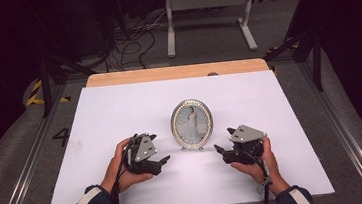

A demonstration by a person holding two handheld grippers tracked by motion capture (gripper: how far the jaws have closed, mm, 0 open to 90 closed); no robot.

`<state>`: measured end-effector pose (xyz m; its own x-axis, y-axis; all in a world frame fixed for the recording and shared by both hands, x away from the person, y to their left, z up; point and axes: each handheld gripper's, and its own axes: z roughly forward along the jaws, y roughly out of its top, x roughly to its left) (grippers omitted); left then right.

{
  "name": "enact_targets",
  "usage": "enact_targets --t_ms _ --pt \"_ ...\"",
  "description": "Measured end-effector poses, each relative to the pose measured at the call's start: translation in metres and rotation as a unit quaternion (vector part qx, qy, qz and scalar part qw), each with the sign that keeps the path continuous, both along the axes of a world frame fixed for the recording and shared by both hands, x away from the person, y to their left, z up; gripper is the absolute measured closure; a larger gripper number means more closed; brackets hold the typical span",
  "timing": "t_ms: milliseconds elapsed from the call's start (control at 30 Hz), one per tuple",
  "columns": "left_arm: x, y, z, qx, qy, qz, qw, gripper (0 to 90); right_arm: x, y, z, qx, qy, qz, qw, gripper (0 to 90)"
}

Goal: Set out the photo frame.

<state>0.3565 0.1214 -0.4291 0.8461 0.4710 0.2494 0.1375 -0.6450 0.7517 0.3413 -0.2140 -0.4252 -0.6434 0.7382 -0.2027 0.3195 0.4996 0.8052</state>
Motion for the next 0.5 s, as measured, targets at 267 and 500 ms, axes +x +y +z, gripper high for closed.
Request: enact_targets --t_ms 267,500 --pt "-0.004 0.012 -0.004 -0.002 0.005 0.003 1.0000 14.1 -0.006 -0.007 -0.002 -0.010 -0.001 -0.008 0.9999 24.9" --pt "-0.013 0.026 -0.008 0.006 0.009 0.004 0.9999 12.0 -0.012 -0.014 -0.006 -0.014 -0.004 -0.017 0.9998 23.1"
